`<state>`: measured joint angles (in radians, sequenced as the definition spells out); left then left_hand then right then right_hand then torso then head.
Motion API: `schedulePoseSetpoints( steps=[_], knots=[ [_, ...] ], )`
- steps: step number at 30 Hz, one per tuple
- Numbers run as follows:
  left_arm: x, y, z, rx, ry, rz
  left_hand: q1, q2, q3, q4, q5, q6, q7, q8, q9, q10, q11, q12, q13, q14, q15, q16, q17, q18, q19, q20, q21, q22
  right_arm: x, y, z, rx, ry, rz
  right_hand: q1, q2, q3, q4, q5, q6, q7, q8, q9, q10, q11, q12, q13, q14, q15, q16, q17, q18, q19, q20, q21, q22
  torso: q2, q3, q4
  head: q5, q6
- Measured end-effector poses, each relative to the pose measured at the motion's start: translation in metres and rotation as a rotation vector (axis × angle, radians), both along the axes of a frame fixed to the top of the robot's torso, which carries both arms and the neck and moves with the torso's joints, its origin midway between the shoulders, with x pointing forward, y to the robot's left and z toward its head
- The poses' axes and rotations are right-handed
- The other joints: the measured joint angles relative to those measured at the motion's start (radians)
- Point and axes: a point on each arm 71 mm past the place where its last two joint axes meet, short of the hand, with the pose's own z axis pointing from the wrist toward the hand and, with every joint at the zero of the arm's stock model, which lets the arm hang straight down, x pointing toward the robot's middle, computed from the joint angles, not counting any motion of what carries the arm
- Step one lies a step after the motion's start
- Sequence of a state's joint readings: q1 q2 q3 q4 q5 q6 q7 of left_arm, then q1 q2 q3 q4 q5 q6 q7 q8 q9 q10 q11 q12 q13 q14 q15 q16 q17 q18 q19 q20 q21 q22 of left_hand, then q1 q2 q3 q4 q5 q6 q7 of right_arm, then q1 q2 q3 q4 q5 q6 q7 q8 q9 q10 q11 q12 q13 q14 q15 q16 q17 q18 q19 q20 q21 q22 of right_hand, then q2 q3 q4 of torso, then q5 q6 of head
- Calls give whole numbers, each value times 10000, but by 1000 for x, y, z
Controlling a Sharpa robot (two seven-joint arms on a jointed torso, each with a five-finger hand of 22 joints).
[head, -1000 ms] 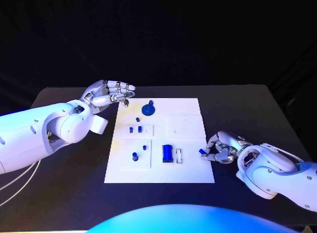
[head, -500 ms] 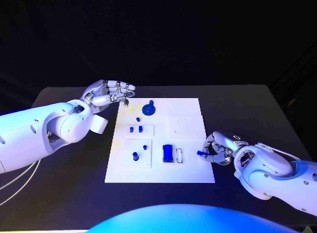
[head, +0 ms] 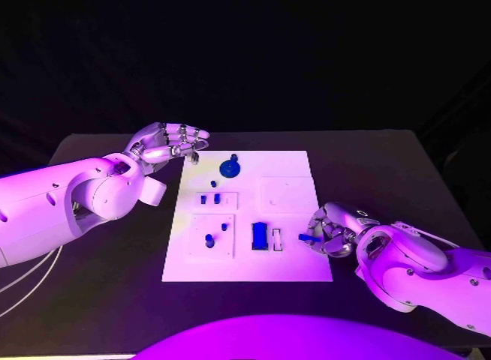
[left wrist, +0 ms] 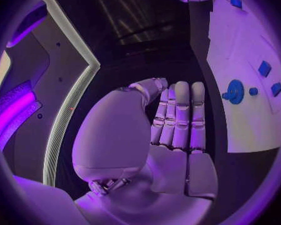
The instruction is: Assemble the parts on the task board
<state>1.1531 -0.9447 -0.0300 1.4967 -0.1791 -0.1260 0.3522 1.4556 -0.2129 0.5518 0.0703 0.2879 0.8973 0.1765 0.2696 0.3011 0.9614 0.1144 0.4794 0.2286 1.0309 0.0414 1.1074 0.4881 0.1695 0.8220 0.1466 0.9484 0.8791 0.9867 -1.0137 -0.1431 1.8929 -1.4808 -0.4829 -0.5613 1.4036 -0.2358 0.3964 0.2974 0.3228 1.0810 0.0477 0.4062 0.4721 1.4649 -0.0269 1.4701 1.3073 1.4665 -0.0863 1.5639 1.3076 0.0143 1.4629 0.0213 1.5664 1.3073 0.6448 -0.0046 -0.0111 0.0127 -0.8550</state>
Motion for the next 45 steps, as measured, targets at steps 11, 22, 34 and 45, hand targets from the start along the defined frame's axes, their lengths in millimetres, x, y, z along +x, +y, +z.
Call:
schedulePoseSetpoints(
  steps=[11, 22, 34, 45],
  knots=[
    [0, 0, 0, -7, 1, -15, 0, 0, 29, -29, 0, 0, 0, 0, -9, 0, 0, 38, 1, 0, 0, 0, 1, 0, 0, 0, -3, 17, 1, 20, -2, 1639, 974, -866, -741, -3, 538, -233, 10, -38, -35, 48, 18, -1, 0, 0, 0, 0, 1, 0, -1, 1, 33, -33, 0, 8, 3, -12, 6, -25, -57],
    [-1, 0, 0, -7, 3, -16, 0, 0, 29, -29, 0, 0, 0, 0, -8, 0, 0, 37, 1, 0, 0, 0, 1, 0, 0, 0, -4, 17, 5, 34, -9, 2360, 1705, -1385, -1810, 189, 383, -75, 290, -40, -33, 162, 222, 0, 1, 43, 0, 0, 1, -1, -2, 0, 33, -32, 0, 7, 9, -7, 11, -5, -105],
    [-1, 0, 0, -7, 13, -25, 0, 0, 29, -29, 0, 0, 0, 0, -7, 0, 0, 37, 1, 0, 0, 0, -7, -1, 0, 0, -5, 29, 8, 45, -15, 2448, 2106, -1438, -2303, 253, 230, -92, 211, -36, -34, 290, 272, 0, 2, 90, 0, 0, 2, 38, -3, -1, 32, -32, 0, 5, 9, -1, 6, 22, -154],
    [-1, 0, 0, -46, 59, -55, -40, 41, 28, -29, 0, 0, 0, 0, -6, 0, 0, 37, -9, 0, 0, 0, -6, 0, -35, 35, 32, 38, 9, 47, -15, 2246, 2264, -1315, -2355, 227, 230, -92, 159, -29, -38, 263, 270, 1, 3, 90, 0, 0, 2, 37, 5, -1, 32, -32, 0, 4, 5, -1, 5, 53, -174]
  ],
)
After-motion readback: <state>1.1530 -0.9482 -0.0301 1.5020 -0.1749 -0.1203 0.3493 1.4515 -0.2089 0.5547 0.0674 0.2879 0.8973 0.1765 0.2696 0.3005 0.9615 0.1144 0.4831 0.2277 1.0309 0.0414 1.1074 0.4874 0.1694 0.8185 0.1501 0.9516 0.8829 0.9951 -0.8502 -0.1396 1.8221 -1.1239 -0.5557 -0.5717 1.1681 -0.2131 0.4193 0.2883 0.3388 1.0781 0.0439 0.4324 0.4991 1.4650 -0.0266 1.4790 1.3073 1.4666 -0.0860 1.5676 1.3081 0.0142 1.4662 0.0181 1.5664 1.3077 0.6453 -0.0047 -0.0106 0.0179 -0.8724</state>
